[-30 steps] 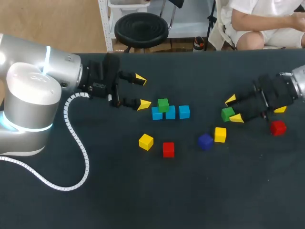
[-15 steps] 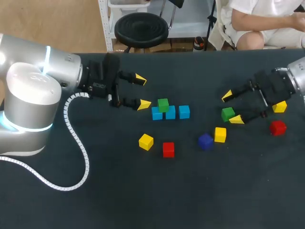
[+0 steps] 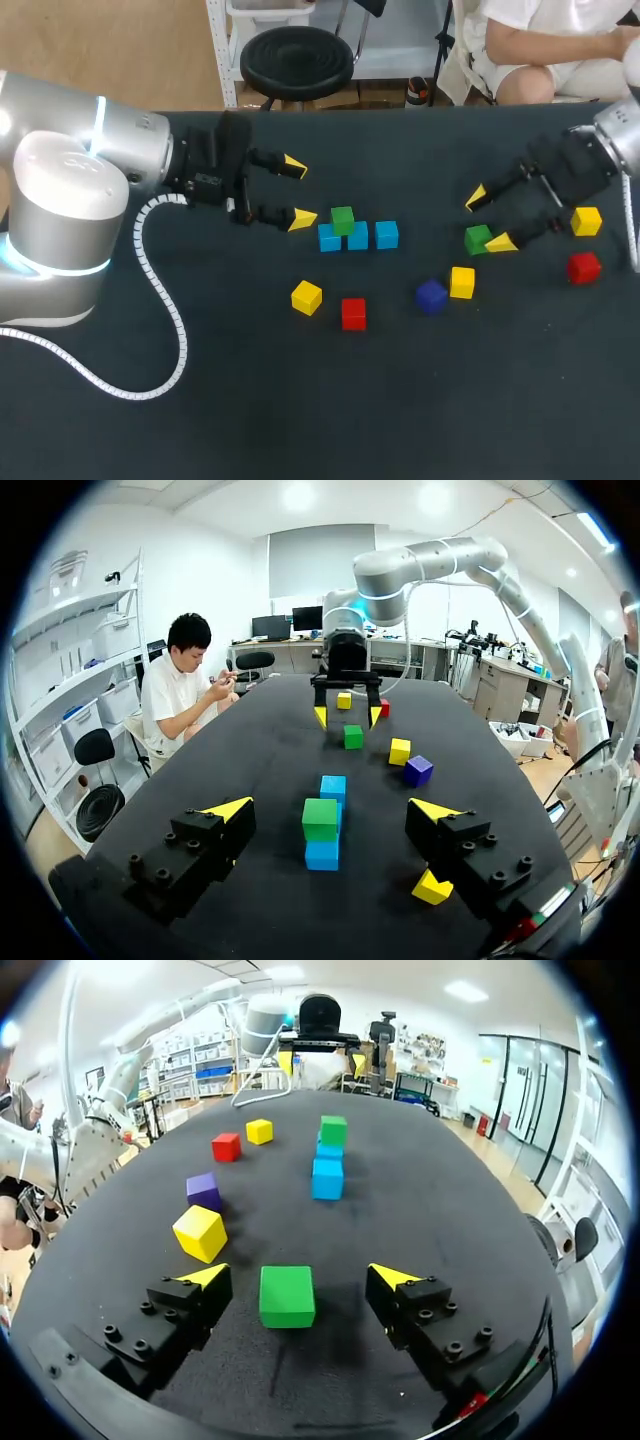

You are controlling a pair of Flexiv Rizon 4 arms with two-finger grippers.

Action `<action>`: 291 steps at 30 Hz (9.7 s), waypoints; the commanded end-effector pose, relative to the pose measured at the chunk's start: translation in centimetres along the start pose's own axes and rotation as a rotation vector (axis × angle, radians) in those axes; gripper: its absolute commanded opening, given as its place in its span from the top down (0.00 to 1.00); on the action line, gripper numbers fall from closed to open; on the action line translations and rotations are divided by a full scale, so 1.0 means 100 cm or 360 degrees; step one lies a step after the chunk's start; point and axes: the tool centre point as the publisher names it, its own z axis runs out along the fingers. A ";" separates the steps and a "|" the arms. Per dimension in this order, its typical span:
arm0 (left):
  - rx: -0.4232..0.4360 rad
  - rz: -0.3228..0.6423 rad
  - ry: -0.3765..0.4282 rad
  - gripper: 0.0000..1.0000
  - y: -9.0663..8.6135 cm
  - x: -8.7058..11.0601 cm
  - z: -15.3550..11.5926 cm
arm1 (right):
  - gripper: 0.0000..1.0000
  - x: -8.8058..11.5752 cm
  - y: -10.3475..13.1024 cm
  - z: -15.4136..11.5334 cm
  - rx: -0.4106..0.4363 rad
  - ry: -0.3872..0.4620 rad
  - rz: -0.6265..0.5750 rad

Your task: Place the blue cubes, place green cubes on the blue cubes, place the yellow cubes on the green cubes, then place the red cubes on the yellow cubes, and place purple cube on the red cubes.

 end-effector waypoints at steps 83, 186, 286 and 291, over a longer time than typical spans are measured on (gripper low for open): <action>-0.0003 0.0004 -0.0007 0.00 -0.001 0.001 -0.001 | 1.00 -0.077 -0.010 0.010 -0.0027 -0.0141 -0.0180; -0.0003 0.0004 -0.0007 0.00 -0.001 0.001 -0.001 | 1.00 -0.111 -0.027 0.106 -0.0053 -0.0054 0.0279; -0.0003 0.0004 -0.0007 0.00 -0.001 0.001 -0.001 | 0.00 -0.111 -0.014 0.080 0.0064 -0.0144 0.0223; -0.0003 0.0004 -0.0007 0.00 -0.001 0.001 -0.001 | 0.00 -0.109 -0.007 0.060 0.0091 -0.0167 0.0171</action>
